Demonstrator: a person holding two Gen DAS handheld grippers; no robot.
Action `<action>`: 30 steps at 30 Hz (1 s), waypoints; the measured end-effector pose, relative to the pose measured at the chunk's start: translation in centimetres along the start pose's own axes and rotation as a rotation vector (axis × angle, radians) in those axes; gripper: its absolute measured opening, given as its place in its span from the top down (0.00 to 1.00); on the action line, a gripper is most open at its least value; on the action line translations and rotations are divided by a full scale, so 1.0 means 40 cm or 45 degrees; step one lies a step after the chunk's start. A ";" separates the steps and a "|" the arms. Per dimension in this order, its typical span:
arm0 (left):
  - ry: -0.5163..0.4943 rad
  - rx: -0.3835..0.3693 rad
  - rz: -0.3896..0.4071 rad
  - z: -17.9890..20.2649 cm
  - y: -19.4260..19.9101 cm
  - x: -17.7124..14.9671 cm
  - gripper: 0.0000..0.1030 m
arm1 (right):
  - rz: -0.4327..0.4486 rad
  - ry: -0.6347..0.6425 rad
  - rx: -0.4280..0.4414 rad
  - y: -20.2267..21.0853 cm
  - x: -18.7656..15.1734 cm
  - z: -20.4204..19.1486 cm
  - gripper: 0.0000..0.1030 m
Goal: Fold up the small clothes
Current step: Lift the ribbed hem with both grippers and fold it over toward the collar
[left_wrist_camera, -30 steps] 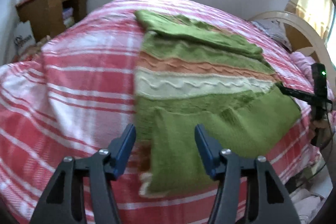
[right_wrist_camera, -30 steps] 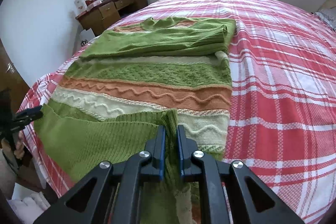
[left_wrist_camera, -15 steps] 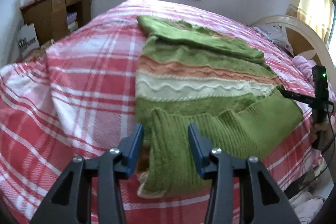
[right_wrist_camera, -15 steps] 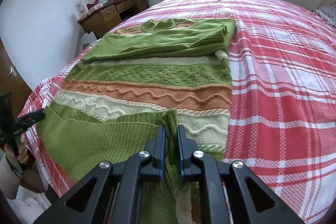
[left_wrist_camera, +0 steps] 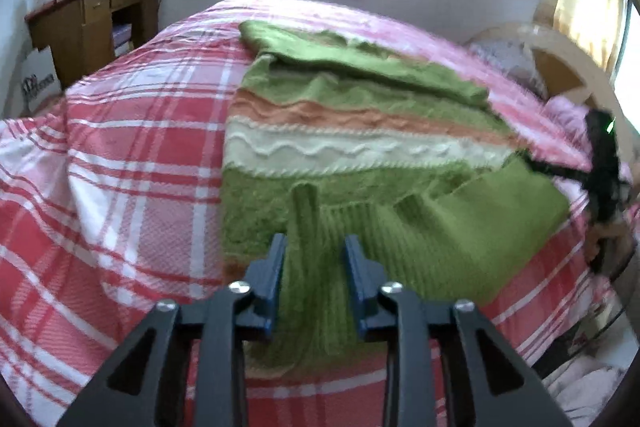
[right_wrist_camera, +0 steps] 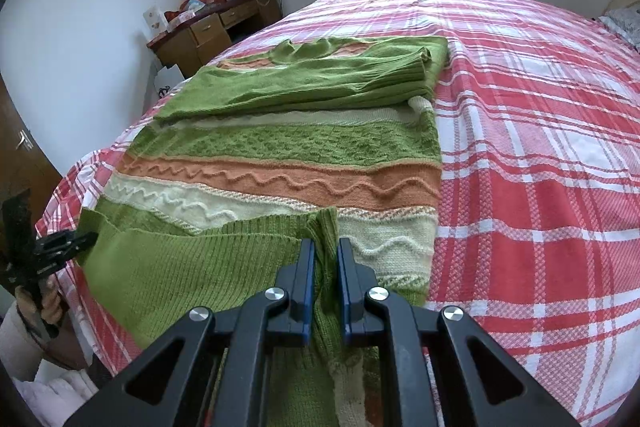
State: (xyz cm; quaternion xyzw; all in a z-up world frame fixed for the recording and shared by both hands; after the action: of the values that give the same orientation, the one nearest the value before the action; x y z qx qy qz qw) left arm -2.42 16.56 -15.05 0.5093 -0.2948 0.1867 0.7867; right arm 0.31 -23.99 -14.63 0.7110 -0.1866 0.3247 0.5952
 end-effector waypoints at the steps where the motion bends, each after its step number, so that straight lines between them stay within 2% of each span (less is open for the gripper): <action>1: 0.017 -0.014 -0.003 0.000 -0.001 0.002 0.62 | 0.001 -0.003 0.000 0.000 -0.001 0.001 0.90; 4: 0.025 -0.001 0.002 0.006 -0.001 0.003 0.66 | 0.004 0.007 -0.003 0.001 -0.002 0.000 0.90; 5: 0.023 0.007 0.001 0.009 -0.002 0.003 0.79 | 0.004 0.009 -0.004 0.001 -0.002 0.000 0.90; 6: 0.026 0.001 -0.010 0.012 -0.005 0.003 0.88 | 0.003 0.012 -0.005 0.001 -0.002 0.000 0.89; 11: 0.058 -0.010 -0.037 0.009 -0.009 0.009 0.88 | -0.051 0.076 -0.033 -0.001 0.010 -0.015 0.85; 15: 0.071 -0.019 -0.056 0.012 -0.019 0.015 0.74 | -0.081 0.117 -0.065 -0.007 0.016 -0.025 0.81; 19: 0.042 0.022 -0.042 0.030 -0.022 0.011 0.73 | -0.079 0.122 -0.058 -0.011 0.017 -0.028 0.76; 22: 0.042 0.043 -0.031 0.038 -0.020 0.006 0.79 | -0.084 0.155 -0.079 -0.012 0.016 -0.038 0.76; 23: 0.041 0.048 -0.032 0.039 -0.019 0.006 0.87 | -0.088 0.169 -0.088 -0.012 0.016 -0.041 0.76; 25: 0.027 0.063 -0.037 0.044 -0.017 0.010 0.90 | -0.101 0.186 -0.110 -0.012 0.018 -0.048 0.76; 26: 0.022 0.073 -0.039 0.046 -0.017 0.013 0.94 | -0.109 0.191 -0.122 -0.013 0.021 -0.051 0.78; 27: 0.016 0.090 -0.039 0.048 -0.016 0.019 0.94 | -0.114 0.202 -0.127 -0.012 0.023 -0.057 0.86; 30: 0.051 0.083 -0.022 0.050 -0.002 0.044 0.94 | -0.100 0.247 -0.159 0.004 0.032 -0.078 0.88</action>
State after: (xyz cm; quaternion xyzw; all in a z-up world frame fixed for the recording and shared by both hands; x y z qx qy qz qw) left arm -1.59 14.67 -13.35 0.5332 -0.2685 0.1995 0.7771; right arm 0.37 -20.87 -13.38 0.6446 -0.1202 0.3562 0.6658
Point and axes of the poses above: each gripper's, at about its wrist camera, not at the fingertips, and y roughly against the way its jaws point, z to its right, x to its top, the point moved 3 cm from there along -y, roughly the way its jaws point, and after that the axes turned 6 degrees about y, right-handed, at the moved point
